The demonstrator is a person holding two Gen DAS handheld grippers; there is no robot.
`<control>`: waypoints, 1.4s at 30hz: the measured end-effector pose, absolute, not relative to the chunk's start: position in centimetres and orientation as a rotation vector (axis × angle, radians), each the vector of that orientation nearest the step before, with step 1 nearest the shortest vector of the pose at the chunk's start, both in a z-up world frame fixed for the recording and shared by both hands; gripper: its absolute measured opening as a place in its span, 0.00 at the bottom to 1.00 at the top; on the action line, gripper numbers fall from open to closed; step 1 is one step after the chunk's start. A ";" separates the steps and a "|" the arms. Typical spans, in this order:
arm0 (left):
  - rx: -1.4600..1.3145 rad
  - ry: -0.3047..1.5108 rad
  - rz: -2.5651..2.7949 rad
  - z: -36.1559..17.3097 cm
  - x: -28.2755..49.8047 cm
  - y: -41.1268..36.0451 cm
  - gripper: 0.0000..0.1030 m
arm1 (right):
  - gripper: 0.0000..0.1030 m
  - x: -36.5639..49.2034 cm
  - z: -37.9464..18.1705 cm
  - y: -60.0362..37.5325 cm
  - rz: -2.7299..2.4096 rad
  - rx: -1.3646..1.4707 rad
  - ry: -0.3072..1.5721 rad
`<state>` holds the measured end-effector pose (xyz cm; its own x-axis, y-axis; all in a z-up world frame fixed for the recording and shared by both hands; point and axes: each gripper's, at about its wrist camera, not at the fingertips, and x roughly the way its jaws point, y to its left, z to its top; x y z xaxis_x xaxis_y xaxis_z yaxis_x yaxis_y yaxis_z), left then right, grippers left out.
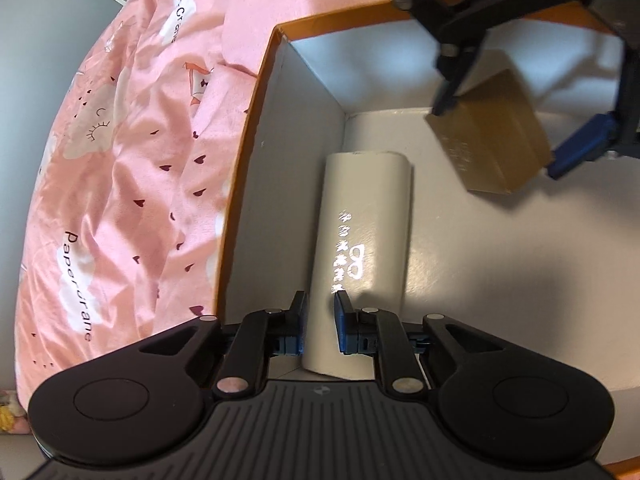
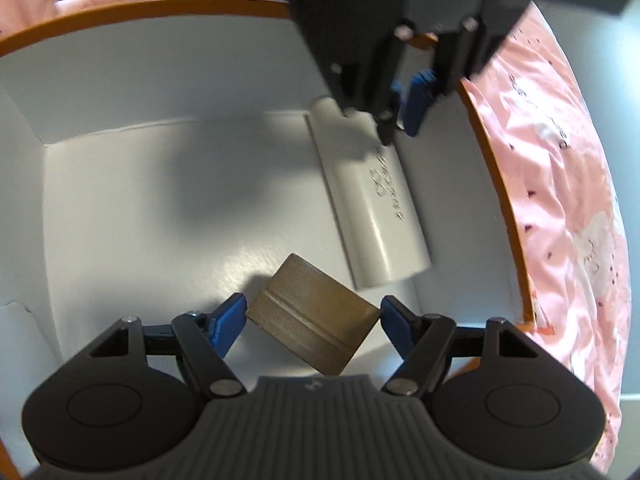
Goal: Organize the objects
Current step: 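Lower the power bank into the box and open the left tool while the right lowers the block, then set the gold block in the box corner and open the right tool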
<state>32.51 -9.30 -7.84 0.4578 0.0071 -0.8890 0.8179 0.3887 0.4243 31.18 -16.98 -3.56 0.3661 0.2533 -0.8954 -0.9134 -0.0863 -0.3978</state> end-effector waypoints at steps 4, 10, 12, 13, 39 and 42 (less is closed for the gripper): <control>1.024 0.964 -0.655 -7.9 31.9 -9.5 0.20 | 0.78 31.4 -3.2 -16.8 1.039 -1.329 0.641; 0.891 0.998 -0.683 -7.2 31.8 -9.4 0.20 | 0.78 33.1 -1.5 -16.3 0.984 -1.114 0.808; 0.863 1.001 -0.685 -7.0 31.7 -9.2 0.20 | 0.77 33.8 -1.1 -16.1 0.915 -1.024 0.833; 0.853 1.003 -0.684 -7.0 31.6 -9.2 0.20 | 0.74 34.4 -1.0 -16.0 0.876 -0.980 0.856; 0.743 1.019 -0.668 -6.7 30.0 -8.1 0.20 | 0.16 31.2 -6.1 -16.6 0.887 -1.661 0.658; 0.729 1.019 -0.669 -6.7 30.1 -7.9 0.20 | 0.16 32.2 -5.4 -16.3 0.857 -1.539 0.708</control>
